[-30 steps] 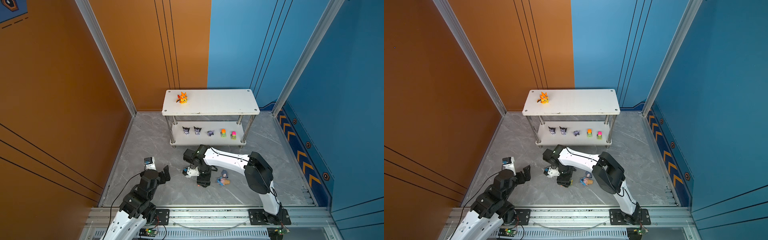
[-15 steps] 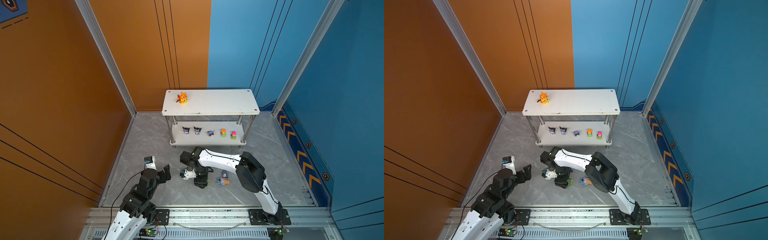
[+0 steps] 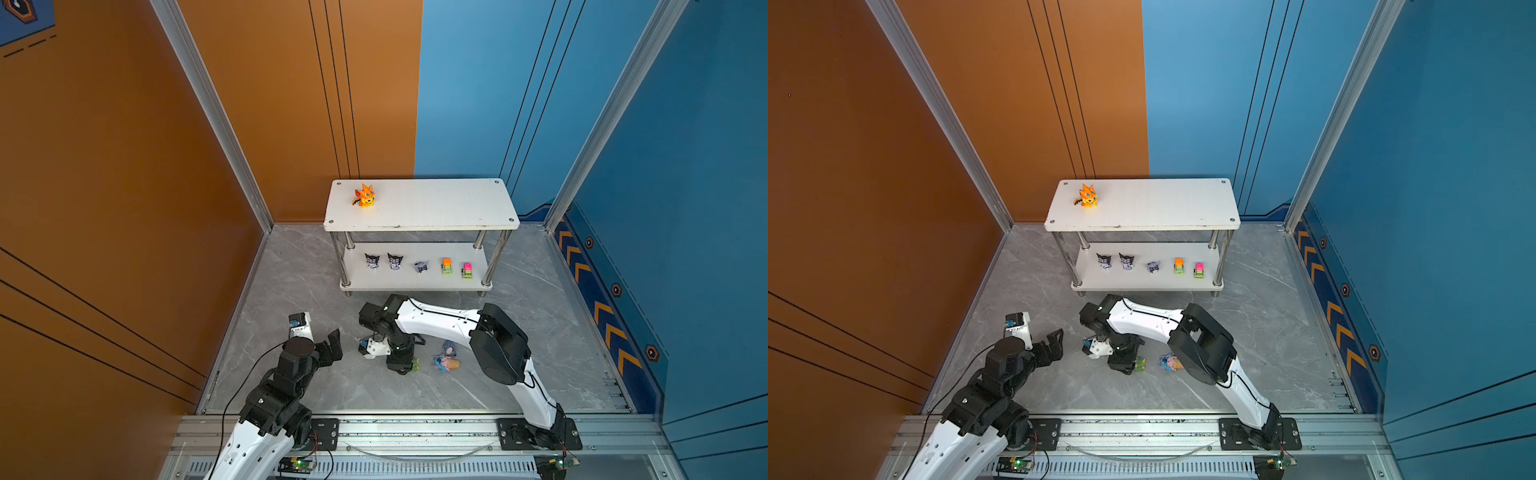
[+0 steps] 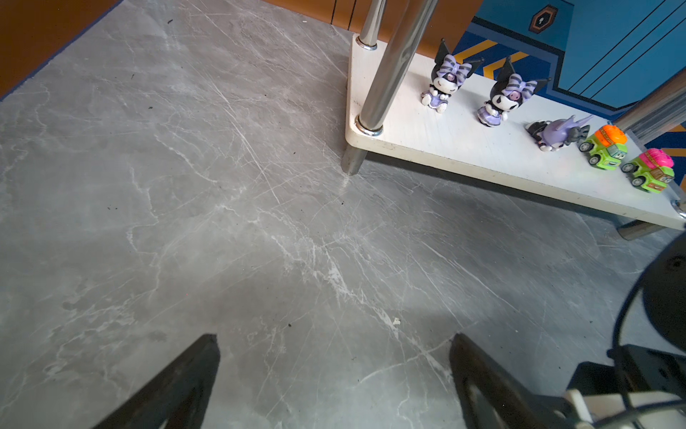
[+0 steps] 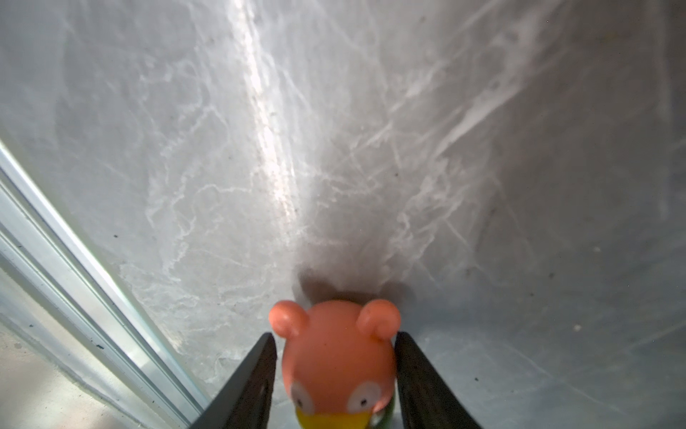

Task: Organize plastic toys on shelves
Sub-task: Pick up the plastic toy from the bottom-center of the table.

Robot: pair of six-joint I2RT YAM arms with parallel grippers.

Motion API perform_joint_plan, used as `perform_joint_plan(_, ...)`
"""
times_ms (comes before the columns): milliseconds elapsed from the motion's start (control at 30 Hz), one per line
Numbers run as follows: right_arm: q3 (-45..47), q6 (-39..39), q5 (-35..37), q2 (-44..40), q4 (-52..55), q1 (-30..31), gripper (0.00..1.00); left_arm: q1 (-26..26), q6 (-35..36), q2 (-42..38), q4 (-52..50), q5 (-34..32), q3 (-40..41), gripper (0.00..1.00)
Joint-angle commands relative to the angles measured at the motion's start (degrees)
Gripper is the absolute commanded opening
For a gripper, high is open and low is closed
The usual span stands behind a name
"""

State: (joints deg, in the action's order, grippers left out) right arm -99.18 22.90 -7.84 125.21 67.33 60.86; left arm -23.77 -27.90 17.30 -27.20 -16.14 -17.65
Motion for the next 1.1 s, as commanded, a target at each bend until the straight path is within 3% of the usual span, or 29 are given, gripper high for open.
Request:
perform_joint_plan(0,1.44,-0.53,0.36,0.06,-0.55,0.48,0.57,0.74,0.92,-0.08,1.09,1.36,1.08,0.98)
perform_joint_plan(200,3.73,-1.11,0.63,-0.53,-2.18,0.4,0.53,0.92,0.92,-0.13,1.1,1.56,1.14,0.98)
perform_joint_plan(533,5.37,-2.25,2.19,-4.01,-5.41,0.05,0.34,1.01,1.12,-0.2,1.14,1.96,1.13,0.98)
perform_joint_plan(867,9.28,-7.55,3.37,-25.61,-13.37,-2.32,0.28,1.09,1.39,0.08,1.56,2.5,1.38,0.98)
perform_joint_plan(1067,9.51,-12.74,8.01,-40.62,-24.0,-3.66,0.27,1.09,1.45,0.27,1.85,2.52,1.35,0.98)
